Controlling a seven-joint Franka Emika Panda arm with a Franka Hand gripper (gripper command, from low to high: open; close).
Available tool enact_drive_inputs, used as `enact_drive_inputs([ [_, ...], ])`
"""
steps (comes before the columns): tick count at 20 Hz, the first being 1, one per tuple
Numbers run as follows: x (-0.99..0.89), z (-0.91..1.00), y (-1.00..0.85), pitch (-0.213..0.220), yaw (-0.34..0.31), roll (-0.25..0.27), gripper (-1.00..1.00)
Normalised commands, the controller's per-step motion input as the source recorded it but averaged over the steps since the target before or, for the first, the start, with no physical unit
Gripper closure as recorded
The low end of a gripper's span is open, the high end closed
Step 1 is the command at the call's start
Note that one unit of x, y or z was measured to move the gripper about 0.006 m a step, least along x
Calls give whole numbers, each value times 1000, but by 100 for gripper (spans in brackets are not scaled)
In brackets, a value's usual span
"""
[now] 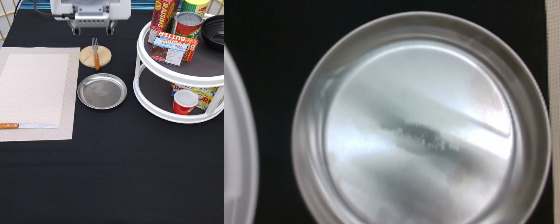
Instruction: Arrange plate and fork
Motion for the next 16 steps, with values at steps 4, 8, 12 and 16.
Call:
enact_drive_inputs([
  [4, 546, -388, -11, 0, 0, 35, -100],
  [8, 433, -421, -34, 0, 0, 52, -100],
  [12, 387, -404, -71, 0, 0, 74, -100],
  [16, 439, -369, -94, 11, 0, 95, -100],
])
